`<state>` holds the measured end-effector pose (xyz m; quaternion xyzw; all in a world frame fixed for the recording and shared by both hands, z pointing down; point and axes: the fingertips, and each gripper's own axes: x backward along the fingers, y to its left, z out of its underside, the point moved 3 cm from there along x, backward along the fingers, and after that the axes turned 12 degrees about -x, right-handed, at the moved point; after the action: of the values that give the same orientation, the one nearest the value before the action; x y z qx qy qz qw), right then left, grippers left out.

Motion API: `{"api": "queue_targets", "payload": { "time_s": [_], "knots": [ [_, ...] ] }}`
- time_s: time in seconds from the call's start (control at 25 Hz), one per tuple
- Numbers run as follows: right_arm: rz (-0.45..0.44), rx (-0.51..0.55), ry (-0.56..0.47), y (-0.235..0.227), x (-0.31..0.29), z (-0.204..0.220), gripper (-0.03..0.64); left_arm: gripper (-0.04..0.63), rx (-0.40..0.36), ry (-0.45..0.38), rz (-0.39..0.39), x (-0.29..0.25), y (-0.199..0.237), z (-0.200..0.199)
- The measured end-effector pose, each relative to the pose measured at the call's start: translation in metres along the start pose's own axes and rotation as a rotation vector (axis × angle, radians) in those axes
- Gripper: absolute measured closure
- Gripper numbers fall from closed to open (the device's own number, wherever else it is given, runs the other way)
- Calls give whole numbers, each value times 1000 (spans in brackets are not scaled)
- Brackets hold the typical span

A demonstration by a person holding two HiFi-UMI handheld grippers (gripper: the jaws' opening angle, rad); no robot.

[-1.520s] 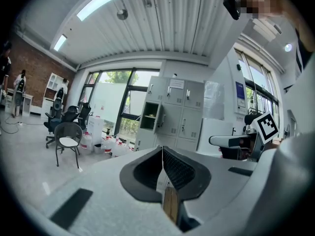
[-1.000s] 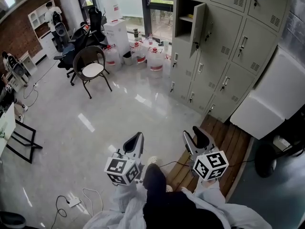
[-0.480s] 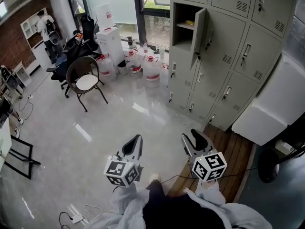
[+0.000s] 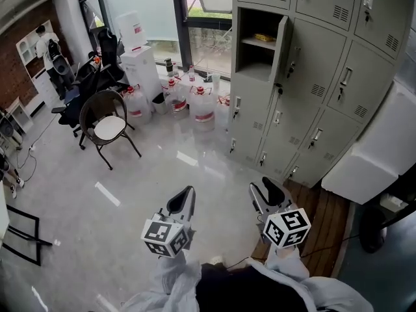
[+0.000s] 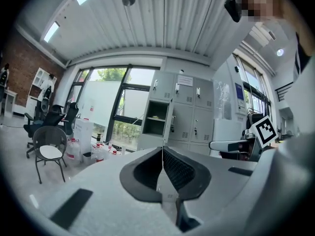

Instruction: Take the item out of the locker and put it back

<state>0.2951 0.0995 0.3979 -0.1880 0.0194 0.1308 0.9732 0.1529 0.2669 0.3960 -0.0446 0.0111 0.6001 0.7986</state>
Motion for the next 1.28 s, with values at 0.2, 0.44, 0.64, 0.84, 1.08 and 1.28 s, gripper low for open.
{"api": "queue_targets", "payload": {
  "time_s": [0.2, 0.44, 0.64, 0.84, 1.08, 1.28],
  "knots": [
    [20, -6, -11, -5, -34, 20, 449, 586, 16, -1, -3, -13, 32, 26],
    [41, -20, -5, -4, -47, 31, 449, 586, 23, 11, 9, -15, 50, 40],
    [42, -25, 28, -2, -51, 37, 449, 586, 42, 20, 8, -15, 54, 43],
    [36, -45, 51, -1, -70, 49, 449, 586, 34, 50, 7, -17, 61, 55],
    [16, -41, 64, -15, -112, 45, 449, 586, 36, 42, -17, -50, 88, 55],
    [-8, -29, 54, -35, -164, 26, 449, 586, 39, 20, -24, -100, 115, 47]
  ]
}}
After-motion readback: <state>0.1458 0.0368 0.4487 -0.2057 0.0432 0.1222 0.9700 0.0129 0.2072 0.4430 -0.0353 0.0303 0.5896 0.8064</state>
